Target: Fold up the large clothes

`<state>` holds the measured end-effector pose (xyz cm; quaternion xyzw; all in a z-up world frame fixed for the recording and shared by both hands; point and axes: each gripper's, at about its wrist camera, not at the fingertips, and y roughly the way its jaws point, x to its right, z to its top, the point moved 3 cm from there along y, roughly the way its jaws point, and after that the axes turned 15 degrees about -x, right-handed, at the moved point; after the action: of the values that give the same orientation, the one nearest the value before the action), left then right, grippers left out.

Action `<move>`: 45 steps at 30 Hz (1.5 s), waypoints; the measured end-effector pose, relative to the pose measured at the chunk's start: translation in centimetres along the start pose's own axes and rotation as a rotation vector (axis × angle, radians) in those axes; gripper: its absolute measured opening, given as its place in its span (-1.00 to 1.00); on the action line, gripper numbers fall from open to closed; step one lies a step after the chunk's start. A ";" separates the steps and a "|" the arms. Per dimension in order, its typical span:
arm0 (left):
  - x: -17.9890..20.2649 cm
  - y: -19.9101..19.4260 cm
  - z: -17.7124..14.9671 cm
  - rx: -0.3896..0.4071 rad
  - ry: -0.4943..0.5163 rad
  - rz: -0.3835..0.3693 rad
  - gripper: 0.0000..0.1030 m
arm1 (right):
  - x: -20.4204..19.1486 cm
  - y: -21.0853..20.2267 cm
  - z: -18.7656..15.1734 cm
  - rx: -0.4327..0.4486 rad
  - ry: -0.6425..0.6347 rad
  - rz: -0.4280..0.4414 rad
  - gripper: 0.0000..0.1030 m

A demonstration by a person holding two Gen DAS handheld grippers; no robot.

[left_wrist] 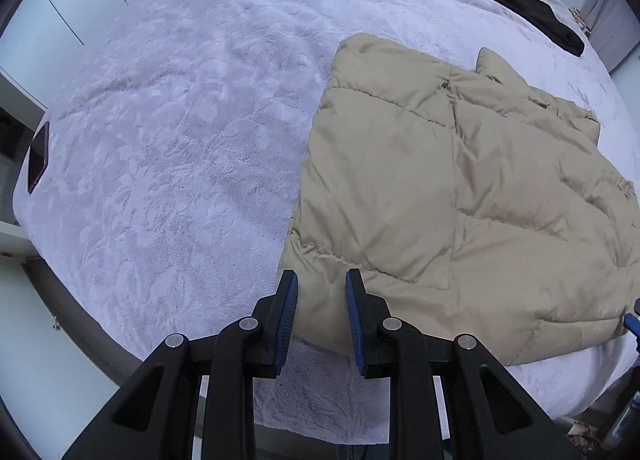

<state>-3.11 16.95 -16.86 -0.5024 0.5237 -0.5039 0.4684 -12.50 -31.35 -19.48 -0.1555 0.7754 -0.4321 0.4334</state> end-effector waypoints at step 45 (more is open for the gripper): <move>-2.7 -1.9 4.9 0.008 0.189 -0.020 0.91 | -11.6 8.6 -5.1 -0.008 -0.025 -0.030 0.73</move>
<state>1.99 19.37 -15.29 -0.4559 0.5586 -0.5556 0.4140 -8.74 -16.52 -18.83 -0.1745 0.7692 -0.4335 0.4359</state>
